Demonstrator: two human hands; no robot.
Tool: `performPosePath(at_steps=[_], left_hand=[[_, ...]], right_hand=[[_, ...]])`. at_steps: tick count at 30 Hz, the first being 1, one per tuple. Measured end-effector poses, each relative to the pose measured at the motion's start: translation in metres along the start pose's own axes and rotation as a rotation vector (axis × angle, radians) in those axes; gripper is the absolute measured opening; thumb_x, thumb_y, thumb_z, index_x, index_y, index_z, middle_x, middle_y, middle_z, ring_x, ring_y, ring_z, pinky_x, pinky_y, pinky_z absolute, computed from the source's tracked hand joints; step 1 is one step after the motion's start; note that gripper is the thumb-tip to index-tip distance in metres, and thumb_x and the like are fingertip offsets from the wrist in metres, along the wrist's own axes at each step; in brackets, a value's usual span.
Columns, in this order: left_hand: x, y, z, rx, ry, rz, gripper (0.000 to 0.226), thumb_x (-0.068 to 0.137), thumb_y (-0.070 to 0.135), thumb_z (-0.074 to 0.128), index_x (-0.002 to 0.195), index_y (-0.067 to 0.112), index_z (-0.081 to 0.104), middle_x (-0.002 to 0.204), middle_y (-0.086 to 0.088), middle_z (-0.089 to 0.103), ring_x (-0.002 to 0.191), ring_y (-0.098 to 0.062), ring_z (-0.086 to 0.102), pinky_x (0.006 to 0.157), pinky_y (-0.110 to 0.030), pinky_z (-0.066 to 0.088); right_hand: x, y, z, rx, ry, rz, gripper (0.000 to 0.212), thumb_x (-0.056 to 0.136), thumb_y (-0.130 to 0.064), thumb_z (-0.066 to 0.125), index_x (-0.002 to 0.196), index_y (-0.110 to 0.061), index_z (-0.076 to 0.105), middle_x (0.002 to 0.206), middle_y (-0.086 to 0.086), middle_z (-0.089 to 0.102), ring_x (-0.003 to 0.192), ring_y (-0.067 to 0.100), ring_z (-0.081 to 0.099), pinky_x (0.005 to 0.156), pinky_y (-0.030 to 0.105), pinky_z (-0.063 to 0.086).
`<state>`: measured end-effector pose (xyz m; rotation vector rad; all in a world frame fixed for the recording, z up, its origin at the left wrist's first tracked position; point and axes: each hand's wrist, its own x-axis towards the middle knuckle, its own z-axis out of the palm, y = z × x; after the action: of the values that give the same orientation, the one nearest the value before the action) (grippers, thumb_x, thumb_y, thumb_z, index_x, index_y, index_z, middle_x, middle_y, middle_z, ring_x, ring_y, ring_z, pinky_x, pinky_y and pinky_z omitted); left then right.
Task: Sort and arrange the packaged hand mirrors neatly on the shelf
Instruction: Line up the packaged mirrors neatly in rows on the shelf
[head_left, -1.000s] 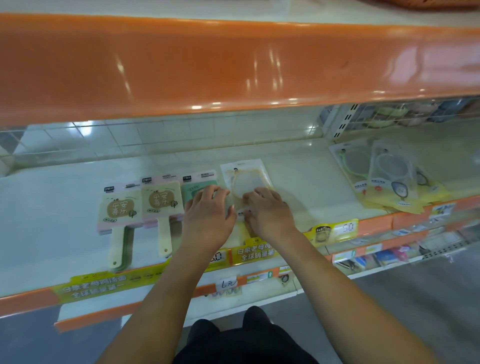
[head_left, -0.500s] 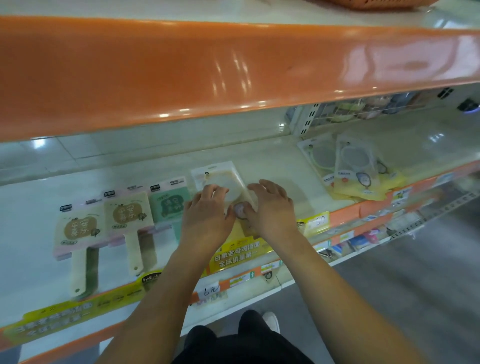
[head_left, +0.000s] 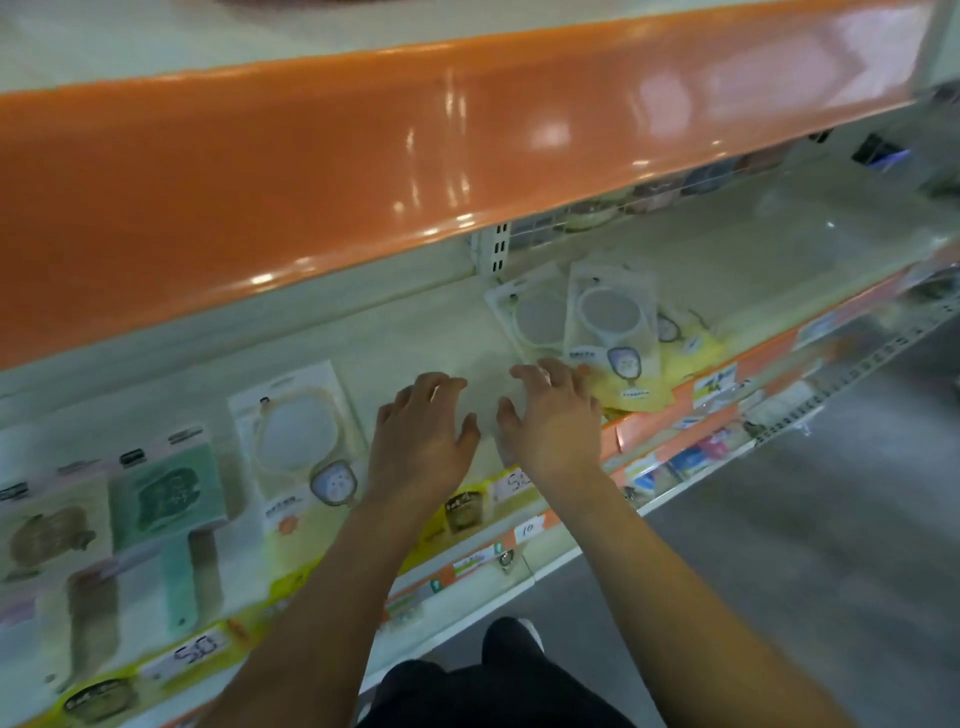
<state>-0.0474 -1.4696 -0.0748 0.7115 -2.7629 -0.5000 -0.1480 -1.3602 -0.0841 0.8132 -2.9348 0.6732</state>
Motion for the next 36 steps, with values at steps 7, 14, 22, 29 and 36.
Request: performPosePath(at_steps=[7,14,22,29,36], left_hand=[[0.04,0.058,0.029,-0.021,-0.031,-0.01,0.041,0.092,0.034,0.051,0.13,0.021,0.049,0.133,0.001,0.049,0.119,-0.023,0.05,0.094,-0.039,0.039],[0.06,0.1,0.045,-0.009,-0.051,-0.05,0.038,0.093,0.037,0.048,0.129,0.023,0.048,0.132,0.003,0.047,0.12,-0.02,0.047,0.096,-0.037,0.038],[0.058,0.113,0.045,-0.024,-0.051,-0.119,0.04,0.094,0.038,0.048,0.13,0.023,0.047,0.133,0.002,0.046,0.119,-0.021,0.047,0.097,-0.038,0.038],[0.058,0.109,0.044,-0.001,-0.063,-0.124,0.04,0.094,0.039,0.047,0.13,0.023,0.047,0.133,0.003,0.046,0.12,-0.021,0.046,0.098,-0.038,0.037],[0.056,0.112,0.045,-0.003,-0.089,-0.115,0.041,0.095,0.041,0.046,0.133,0.023,0.046,0.133,0.003,0.047,0.121,-0.022,0.046,0.099,-0.04,0.037]], right_hand=[[0.042,0.059,-0.014,-0.041,0.111,0.016,0.039,0.083,-0.044,0.062,0.117,-0.024,0.064,0.135,0.012,0.05,0.126,0.043,0.044,0.101,0.055,0.038],[0.068,0.099,-0.025,-0.058,0.093,0.007,0.042,0.084,-0.05,0.058,0.12,-0.027,0.059,0.143,0.015,0.042,0.131,0.047,0.036,0.101,0.057,0.037],[0.081,0.104,-0.037,-0.078,-0.095,0.03,0.055,0.092,-0.054,0.049,0.14,-0.033,0.035,0.158,0.011,0.013,0.141,0.043,0.014,0.107,0.052,0.025],[0.085,0.102,-0.034,-0.114,-0.151,0.06,0.058,0.09,-0.054,0.054,0.14,-0.036,0.032,0.157,0.009,0.013,0.139,0.042,0.017,0.106,0.052,0.026],[0.085,0.101,-0.038,-0.144,-0.149,0.011,0.046,0.087,-0.043,0.059,0.128,-0.033,0.042,0.145,0.007,0.028,0.121,0.038,0.033,0.096,0.047,0.032]])
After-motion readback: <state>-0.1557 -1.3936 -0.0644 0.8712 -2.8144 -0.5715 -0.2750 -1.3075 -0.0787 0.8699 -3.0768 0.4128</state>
